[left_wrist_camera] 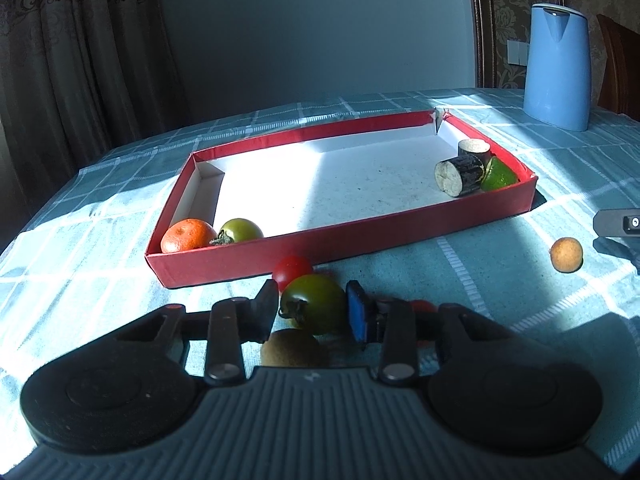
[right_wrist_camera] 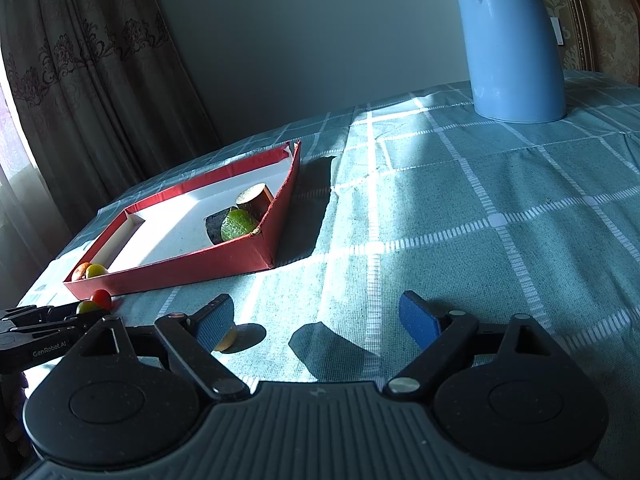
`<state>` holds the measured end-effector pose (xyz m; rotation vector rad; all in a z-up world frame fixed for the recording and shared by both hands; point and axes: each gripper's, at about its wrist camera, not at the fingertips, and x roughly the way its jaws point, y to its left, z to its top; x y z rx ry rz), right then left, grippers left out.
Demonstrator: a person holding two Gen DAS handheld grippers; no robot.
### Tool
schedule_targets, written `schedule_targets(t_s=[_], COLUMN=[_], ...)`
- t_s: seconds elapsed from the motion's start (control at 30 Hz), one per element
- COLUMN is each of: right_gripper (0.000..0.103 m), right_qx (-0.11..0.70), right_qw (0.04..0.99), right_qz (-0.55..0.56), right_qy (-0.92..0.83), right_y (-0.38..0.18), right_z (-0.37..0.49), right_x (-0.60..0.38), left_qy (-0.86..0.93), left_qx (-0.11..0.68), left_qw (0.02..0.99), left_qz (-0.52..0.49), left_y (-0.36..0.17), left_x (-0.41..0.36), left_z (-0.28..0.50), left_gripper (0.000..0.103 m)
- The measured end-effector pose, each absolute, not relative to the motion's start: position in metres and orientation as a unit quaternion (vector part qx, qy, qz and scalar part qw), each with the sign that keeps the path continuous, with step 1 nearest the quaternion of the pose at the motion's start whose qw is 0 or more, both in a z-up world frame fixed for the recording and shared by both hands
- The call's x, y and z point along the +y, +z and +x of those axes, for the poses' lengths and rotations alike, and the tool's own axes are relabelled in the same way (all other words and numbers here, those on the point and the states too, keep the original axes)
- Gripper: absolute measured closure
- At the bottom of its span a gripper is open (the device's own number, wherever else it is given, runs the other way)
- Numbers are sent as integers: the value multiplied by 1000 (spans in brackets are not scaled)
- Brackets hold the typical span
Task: Organize fruits
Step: 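Reach the left tool to the large green tomato and close on it, then lower the green tomato into the box beside the orange and release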
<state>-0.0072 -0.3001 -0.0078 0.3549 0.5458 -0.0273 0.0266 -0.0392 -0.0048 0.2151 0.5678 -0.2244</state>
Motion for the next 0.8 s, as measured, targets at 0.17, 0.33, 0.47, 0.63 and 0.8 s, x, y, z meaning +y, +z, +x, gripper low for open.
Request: schedule_targets(t_s=[0.17, 0.33, 0.47, 0.63, 0.8], right_gripper=[13, 12, 12, 12, 12], right_qx=[268, 268, 268, 268, 268], right_qw=[947, 947, 947, 947, 947], right_qz=[174, 174, 174, 175, 174], right_qy=[-13, -14, -14, -14, -14], right_y=[-8, -8, -8, -8, -8], right_z=[-7, -7, -7, -7, -7], right_x=[-300, -300, -300, -300, -300], left_qy=[-113, -116, -119, -114, -114], left_qx=[280, 280, 276, 257, 201], left_qw=[948, 949, 951, 958, 971], left_qz=[97, 82, 73, 61, 58], left_y=[-4, -3, -1, 4, 16], left_x=[-37, -32, -28, -20, -11], left_z=[26, 27, 24, 17, 0], left_gripper=[70, 71, 71, 71, 71])
